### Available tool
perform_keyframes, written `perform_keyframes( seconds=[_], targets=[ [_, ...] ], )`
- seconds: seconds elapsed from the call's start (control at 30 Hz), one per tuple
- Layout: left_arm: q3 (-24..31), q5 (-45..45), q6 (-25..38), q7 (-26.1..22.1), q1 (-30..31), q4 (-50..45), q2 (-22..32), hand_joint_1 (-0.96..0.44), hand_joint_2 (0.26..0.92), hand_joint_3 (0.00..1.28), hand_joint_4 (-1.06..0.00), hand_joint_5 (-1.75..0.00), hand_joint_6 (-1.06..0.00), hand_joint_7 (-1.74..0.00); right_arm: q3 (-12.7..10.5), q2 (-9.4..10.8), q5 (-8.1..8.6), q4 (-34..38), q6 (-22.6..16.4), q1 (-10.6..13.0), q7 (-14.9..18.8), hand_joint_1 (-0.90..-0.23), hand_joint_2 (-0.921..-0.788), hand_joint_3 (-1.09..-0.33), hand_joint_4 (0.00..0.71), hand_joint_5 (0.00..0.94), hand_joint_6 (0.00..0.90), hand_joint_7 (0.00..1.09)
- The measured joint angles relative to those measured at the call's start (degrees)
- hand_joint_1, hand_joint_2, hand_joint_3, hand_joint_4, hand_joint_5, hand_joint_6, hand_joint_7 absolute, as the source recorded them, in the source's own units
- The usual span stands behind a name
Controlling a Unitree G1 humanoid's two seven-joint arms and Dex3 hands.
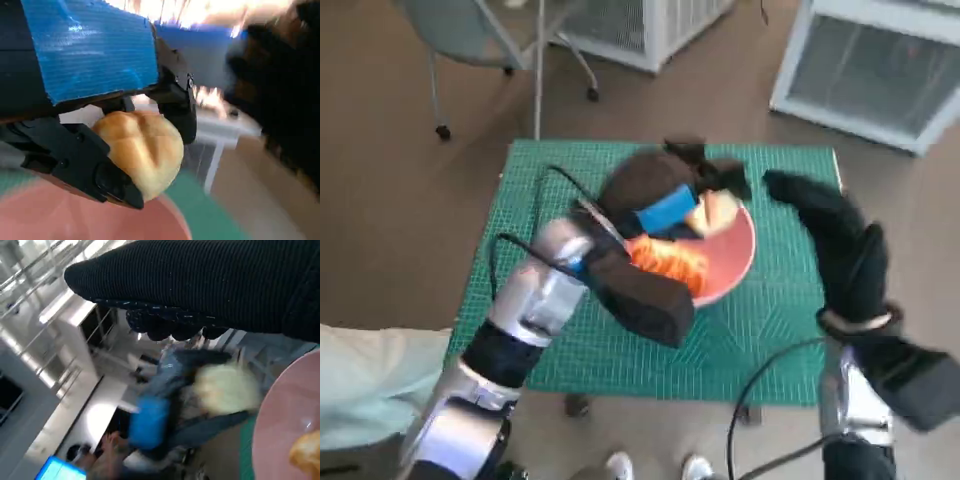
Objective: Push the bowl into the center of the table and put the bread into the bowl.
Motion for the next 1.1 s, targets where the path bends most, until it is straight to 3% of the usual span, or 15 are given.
perform_keyframes(
  seconds=[0.03, 0.07, 0.1, 0.13, 0.23, 0.27, 0.5, 0.9, 1.1],
  targets=[
    [-0.14, -0.16, -0.08, -0.38, 0.01, 0.69, -0.24, -0.12, 0.920, 0.18, -0.55, -0.94, -0.50, -1.34, -0.03, 0.00, -0.04, -0.12, 0.00, 0.17, -0.12, -0.684, -0.921, -0.763, 0.134, 0.005, -0.001, 0.39],
    [-0.19, -0.50, -0.08, -0.87, 0.01, 1.20, -0.39, -0.17, 0.921, 0.20, -0.52, -0.82, -0.49, -1.37, -0.06, 0.01, -0.07, -0.21, 0.00, 0.28, -0.25, -0.683, -0.921, -0.763, 0.135, 0.005, -0.001, 0.39],
    [-0.19, -0.87, -0.06, -1.39, 0.02, 1.45, -0.44, -0.19, 0.898, 0.21, -0.44, -0.58, -0.40, -1.25, -0.08, 0.01, -0.09, -0.27, 0.00, 0.35, -0.40, -0.682, -0.921, -0.763, 0.135, 0.005, -0.001, 0.39],
    [-0.19, -1.22, -0.02, -1.88, 0.04, 1.53, -0.46, -0.16, 0.875, 0.17, -0.36, -0.38, -0.34, -0.93, -0.16, 0.01, -0.11, -0.33, -0.01, 0.41, -0.49, -0.680, -0.921, -0.762, 0.135, 0.005, -0.001, 0.39],
    [-0.20, -1.41, 0.03, -2.74, 0.09, 1.47, -0.44, -0.26, 0.867, 0.07, -0.17, -0.13, -0.26, -0.38, -0.43, -0.01, -0.18, -0.41, -0.04, 0.61, -0.86, -0.677, -0.921, -0.762, 0.136, 0.006, -0.001, 0.39],
    [-0.20, -1.41, 0.09, -2.91, 0.13, 1.39, -0.43, -0.30, 0.867, 0.05, -0.13, -0.08, -0.24, -0.27, -0.45, -0.01, -0.21, -0.41, -0.04, 0.64, -0.99, -0.676, -0.921, -0.762, 0.136, 0.005, -0.001, 0.39],
    [-0.20, -1.13, 0.87, -3.77, 1.29, 0.02, 0.45, -0.46, 0.885, 0.02, -0.03, -0.01, -0.21, -0.07, -0.46, -0.01, -1.13, -0.67, -0.04, 0.66, -1.80, -0.674, -0.921, -0.761, 0.137, 0.006, -0.001, 0.39],
    [0.77, -2.35, -0.82, -4.14, 2.03, -1.06, 2.84, -0.56, 0.917, 0.02, 0.00, 0.00, -0.19, -0.03, -0.60, -0.26, -1.28, -1.08, 0.84, 0.56, -2.31, -0.686, -0.921, -0.755, 0.138, 0.005, -0.001, 0.40],
    [3.34, -8.24, -2.24, -7.44, 2.71, -1.21, 3.58, -0.58, 0.919, 0.02, 0.00, 0.00, -0.18, -0.02, -0.67, -0.47, -1.17, -1.81, 1.93, 0.44, -2.43, -0.688, -0.921, -0.750, 0.142, 0.006, -0.001, 0.41]
  ],
)
